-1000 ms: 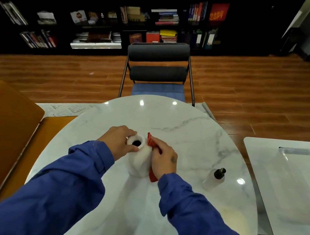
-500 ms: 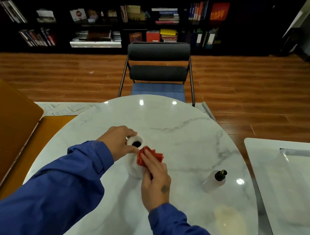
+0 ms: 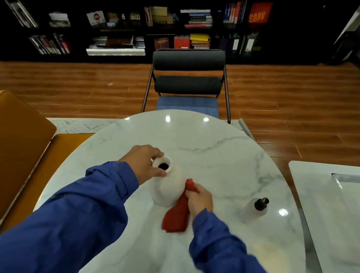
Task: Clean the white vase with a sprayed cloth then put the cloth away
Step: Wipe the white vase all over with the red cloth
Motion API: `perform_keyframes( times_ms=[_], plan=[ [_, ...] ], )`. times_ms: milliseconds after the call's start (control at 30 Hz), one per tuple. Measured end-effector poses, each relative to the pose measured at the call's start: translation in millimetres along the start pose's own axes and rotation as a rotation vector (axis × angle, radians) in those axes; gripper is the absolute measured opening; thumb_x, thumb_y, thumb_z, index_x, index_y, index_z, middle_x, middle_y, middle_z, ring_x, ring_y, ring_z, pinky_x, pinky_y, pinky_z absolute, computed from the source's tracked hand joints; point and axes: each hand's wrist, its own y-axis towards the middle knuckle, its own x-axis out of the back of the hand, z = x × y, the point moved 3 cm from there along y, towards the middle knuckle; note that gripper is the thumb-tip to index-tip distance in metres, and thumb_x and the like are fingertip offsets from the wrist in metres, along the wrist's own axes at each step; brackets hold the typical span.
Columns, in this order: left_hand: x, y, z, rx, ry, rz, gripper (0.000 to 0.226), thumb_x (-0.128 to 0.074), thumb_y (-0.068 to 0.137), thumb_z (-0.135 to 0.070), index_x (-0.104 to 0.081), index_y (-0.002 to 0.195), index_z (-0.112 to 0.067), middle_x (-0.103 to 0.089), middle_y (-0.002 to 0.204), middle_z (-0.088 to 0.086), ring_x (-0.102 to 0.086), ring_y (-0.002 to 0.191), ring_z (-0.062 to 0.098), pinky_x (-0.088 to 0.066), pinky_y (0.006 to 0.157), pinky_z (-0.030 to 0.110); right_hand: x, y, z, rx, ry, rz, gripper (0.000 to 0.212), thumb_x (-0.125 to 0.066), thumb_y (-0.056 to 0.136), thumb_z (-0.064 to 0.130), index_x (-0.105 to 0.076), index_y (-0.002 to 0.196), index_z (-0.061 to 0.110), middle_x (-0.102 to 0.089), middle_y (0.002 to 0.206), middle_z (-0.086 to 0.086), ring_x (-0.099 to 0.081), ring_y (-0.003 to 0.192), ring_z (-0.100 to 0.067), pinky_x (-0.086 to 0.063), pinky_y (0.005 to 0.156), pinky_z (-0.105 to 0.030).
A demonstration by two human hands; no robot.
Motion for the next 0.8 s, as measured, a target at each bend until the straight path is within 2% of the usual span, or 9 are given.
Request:
perform_keyframes(
  times_ms=[167, 267, 333, 400, 467, 500, 633, 700, 800],
  plan=[
    [0, 1, -1, 0.006, 0.025, 0.008, 0.059, -0.075, 0.075, -0.036, -0.056, 0.127, -0.017, -0.060, 0.116, 0.003, -0.055, 0.092, 0.016, -0.044, 0.089, 0.026, -10, -31, -21, -0.026, 0.014, -0.130, 0.027, -0.055, 0.091, 0.017, -0.069, 0.113, 0.025, -0.071, 0.105, 0.000, -0.063, 0.094, -0.020, -0.047, 0.083, -0.025],
    [0, -2, -3, 0.021, 0.032, 0.005, 0.059, -0.074, 0.076, -0.036, -0.055, 0.128, -0.016, -0.059, 0.117, 0.003, -0.056, 0.103, 0.021, -0.042, 0.090, 0.025, -4, 9, 13, -0.014, -0.040, -0.054, 0.030, -0.055, 0.089, 0.012, -0.073, 0.110, 0.022, -0.071, 0.111, -0.001, -0.063, 0.105, -0.022, -0.046, 0.093, -0.024],
    [-2, -4, -2, 0.034, 0.023, -0.009, 0.058, -0.074, 0.077, -0.035, -0.055, 0.128, -0.016, -0.060, 0.116, 0.004, -0.056, 0.106, 0.022, -0.041, 0.089, 0.025, -3, 24, 36, 0.037, -0.080, 0.028, 0.035, -0.053, 0.081, 0.010, -0.077, 0.101, 0.028, -0.073, 0.107, 0.003, -0.064, 0.107, -0.023, -0.049, 0.098, -0.030],
    [-5, -5, -1, 0.054, -0.007, -0.036, 0.058, -0.073, 0.078, -0.035, -0.055, 0.129, -0.016, -0.060, 0.115, 0.004, -0.057, 0.107, 0.022, -0.039, 0.089, 0.023, 0, 14, 58, 0.140, -0.088, 0.086, 0.041, -0.050, 0.081, 0.006, -0.077, 0.097, 0.032, -0.073, 0.100, 0.010, -0.065, 0.100, -0.015, -0.053, 0.090, -0.026],
    [-8, -5, 0, 0.066, -0.036, -0.056, 0.058, -0.073, 0.077, -0.036, -0.056, 0.129, -0.016, -0.060, 0.115, 0.004, -0.057, 0.107, 0.023, -0.038, 0.088, 0.022, 1, -9, 71, 0.308, -0.058, 0.102, 0.046, -0.045, 0.087, -0.002, -0.075, 0.104, 0.029, -0.070, 0.100, 0.014, -0.063, 0.093, 0.001, -0.049, 0.083, -0.010],
    [-9, -5, 0, 0.069, -0.046, -0.063, 0.058, -0.073, 0.077, -0.036, -0.056, 0.128, -0.015, -0.060, 0.115, 0.005, -0.057, 0.107, 0.023, -0.038, 0.088, 0.021, 0, -21, 71, 0.402, -0.057, 0.074, 0.047, -0.045, 0.089, -0.005, -0.073, 0.110, 0.027, -0.069, 0.104, 0.014, -0.061, 0.096, 0.003, -0.048, 0.086, -0.008],
    [-10, -4, 1, 0.069, -0.083, -0.075, 0.059, -0.075, 0.075, -0.038, -0.057, 0.127, -0.015, -0.060, 0.116, 0.005, -0.056, 0.105, 0.022, -0.040, 0.091, 0.024, -9, -70, 27, 0.791, -0.229, -0.081, 0.050, -0.052, 0.091, -0.005, -0.063, 0.126, 0.028, -0.059, 0.132, 0.018, -0.050, 0.119, -0.001, -0.038, 0.104, -0.016],
    [-11, -6, 3, 0.061, -0.121, -0.079, 0.058, -0.075, 0.075, -0.037, -0.057, 0.127, -0.018, -0.060, 0.116, 0.002, -0.055, 0.094, 0.015, -0.040, 0.087, 0.021, -5, -83, 12, 0.785, -0.192, -0.034, 0.051, -0.054, 0.091, -0.006, -0.065, 0.123, 0.031, -0.059, 0.129, 0.024, -0.051, 0.120, 0.000, -0.040, 0.104, -0.017],
    [-20, -22, 16, 0.102, -0.327, -0.150, 0.062, -0.076, 0.074, -0.038, -0.053, 0.130, -0.026, -0.060, 0.116, -0.005, -0.058, 0.089, 0.010, -0.043, 0.085, 0.020, 4, -94, 15, 0.567, -0.030, 0.152, 0.046, -0.055, 0.092, -0.004, -0.071, 0.112, 0.034, -0.067, 0.117, 0.021, -0.057, 0.116, 0.003, -0.044, 0.103, -0.022]
  ],
)
